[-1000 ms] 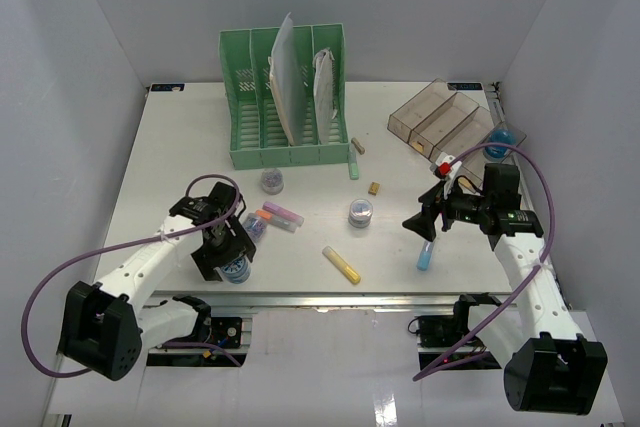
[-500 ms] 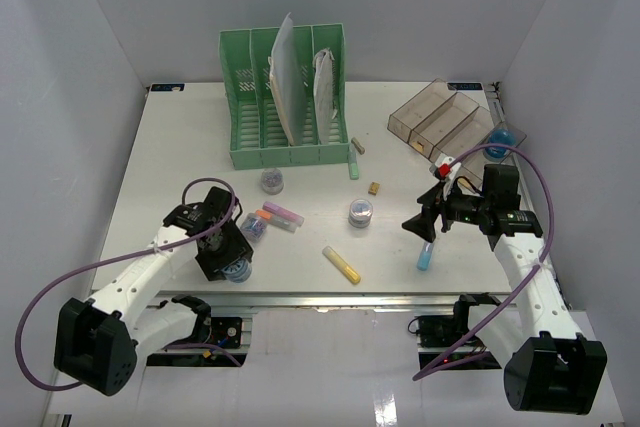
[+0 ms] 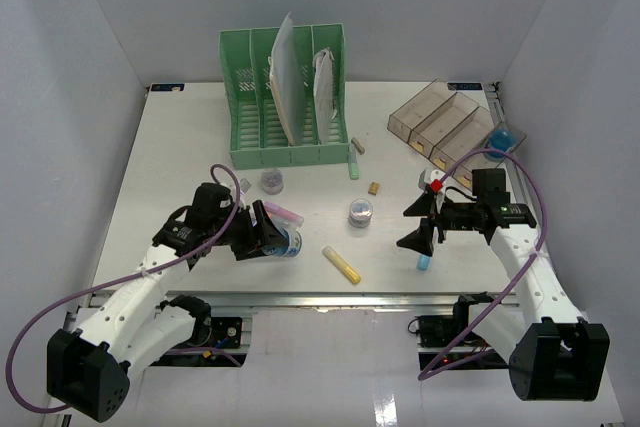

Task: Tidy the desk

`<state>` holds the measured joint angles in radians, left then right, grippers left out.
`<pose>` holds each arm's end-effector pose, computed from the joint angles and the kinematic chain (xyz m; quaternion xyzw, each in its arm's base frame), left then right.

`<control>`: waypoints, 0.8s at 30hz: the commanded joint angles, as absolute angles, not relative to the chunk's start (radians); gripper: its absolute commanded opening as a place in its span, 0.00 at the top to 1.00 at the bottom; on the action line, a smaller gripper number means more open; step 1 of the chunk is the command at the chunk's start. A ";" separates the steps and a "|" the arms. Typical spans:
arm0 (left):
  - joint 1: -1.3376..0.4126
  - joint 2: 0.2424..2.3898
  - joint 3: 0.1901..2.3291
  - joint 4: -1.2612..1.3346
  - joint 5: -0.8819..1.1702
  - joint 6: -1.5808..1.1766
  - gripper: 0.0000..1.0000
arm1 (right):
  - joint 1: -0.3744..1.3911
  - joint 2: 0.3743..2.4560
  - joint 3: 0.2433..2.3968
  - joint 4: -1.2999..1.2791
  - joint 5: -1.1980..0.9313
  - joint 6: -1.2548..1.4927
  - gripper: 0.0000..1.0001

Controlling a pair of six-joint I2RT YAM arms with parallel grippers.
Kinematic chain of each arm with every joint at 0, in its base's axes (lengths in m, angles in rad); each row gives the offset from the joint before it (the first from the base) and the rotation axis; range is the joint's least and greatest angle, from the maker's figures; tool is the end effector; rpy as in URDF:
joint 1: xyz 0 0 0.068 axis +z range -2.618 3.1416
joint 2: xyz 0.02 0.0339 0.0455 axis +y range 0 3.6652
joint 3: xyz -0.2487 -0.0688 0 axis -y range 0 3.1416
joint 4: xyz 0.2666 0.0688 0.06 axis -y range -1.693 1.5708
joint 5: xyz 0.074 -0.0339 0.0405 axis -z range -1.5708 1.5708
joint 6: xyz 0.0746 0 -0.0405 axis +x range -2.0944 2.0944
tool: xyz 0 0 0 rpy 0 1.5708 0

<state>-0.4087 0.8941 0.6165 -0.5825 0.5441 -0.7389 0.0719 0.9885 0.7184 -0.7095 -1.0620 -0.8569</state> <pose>0.1930 -0.1257 0.1876 -0.0562 0.9061 -0.3935 0.1447 0.2124 0.0806 0.2163 -0.5014 0.6715 0.3515 0.4174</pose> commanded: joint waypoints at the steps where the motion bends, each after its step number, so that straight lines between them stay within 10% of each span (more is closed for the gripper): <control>1: -0.418 0.980 0.612 -0.137 0.923 -0.711 0.87 | 0.183 1.007 0.827 -0.759 -1.085 -0.974 0.10; 24: -0.512 1.468 0.784 0.690 1.068 -1.031 0.91 | 0.521 1.144 0.929 -0.183 -0.760 -0.764 0.10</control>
<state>-0.4903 1.4663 0.7379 0.4999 1.0244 -0.9724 0.4990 1.1291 0.8737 -0.2908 -0.8427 -0.8031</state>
